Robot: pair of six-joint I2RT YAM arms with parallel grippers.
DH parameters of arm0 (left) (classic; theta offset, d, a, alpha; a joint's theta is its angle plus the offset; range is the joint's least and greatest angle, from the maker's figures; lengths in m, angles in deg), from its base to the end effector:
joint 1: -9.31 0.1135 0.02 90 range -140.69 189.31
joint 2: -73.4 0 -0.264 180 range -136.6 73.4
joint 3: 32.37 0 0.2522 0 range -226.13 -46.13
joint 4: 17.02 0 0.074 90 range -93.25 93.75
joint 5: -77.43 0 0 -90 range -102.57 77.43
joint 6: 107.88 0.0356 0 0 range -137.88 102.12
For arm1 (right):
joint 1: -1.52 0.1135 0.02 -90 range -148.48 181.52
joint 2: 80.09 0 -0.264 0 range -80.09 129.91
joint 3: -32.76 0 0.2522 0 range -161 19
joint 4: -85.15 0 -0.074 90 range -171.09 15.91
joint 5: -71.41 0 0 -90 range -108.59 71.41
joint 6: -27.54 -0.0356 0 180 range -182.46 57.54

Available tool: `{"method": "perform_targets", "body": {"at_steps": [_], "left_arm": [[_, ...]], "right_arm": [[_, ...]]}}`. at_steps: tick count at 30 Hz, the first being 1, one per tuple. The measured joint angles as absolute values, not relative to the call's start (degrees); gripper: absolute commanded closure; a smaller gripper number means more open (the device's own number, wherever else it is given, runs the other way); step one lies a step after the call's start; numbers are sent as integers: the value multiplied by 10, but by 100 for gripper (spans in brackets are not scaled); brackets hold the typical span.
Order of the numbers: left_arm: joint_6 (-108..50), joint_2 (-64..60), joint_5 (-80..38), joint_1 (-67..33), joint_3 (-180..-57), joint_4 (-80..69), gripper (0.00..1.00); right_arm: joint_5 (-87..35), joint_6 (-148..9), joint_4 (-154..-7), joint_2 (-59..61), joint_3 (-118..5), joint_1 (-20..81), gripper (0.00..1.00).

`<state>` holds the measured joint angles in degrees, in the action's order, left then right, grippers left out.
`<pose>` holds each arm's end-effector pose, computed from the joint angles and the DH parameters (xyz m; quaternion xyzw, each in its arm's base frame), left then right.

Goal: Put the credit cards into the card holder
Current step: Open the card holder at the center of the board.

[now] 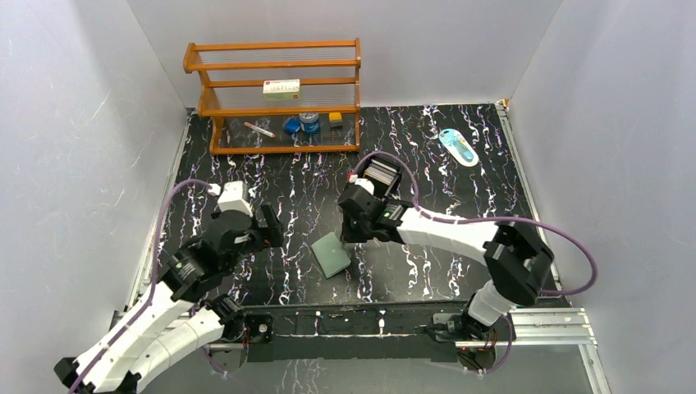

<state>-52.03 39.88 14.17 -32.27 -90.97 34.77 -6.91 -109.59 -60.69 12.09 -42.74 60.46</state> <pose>0.1025 -0.0695 0.3186 -0.0674 0.8344 -0.1579 0.5238 0.1818 0.2879 0.2205 -0.0625 0.9358 0.2087 0.2771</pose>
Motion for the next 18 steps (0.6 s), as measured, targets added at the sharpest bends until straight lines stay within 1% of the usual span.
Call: {"method": "perform_targets", "body": {"at_steps": [4,10,13,18], "left_arm": [[-560,337,79,-323,-891,321,18],[-616,250,-21,-323,-848,259,26],[-637,226,-63,-323,-829,231,27],[-676,221,-110,-323,-793,178,27]], "right_arm": [[-114,-1121,-645,68,-390,582,100],[-169,-1162,-702,15,-339,581,100],[-187,-1179,-727,-5,-320,581,100],[-205,-1200,-763,-33,-289,580,100]]}}
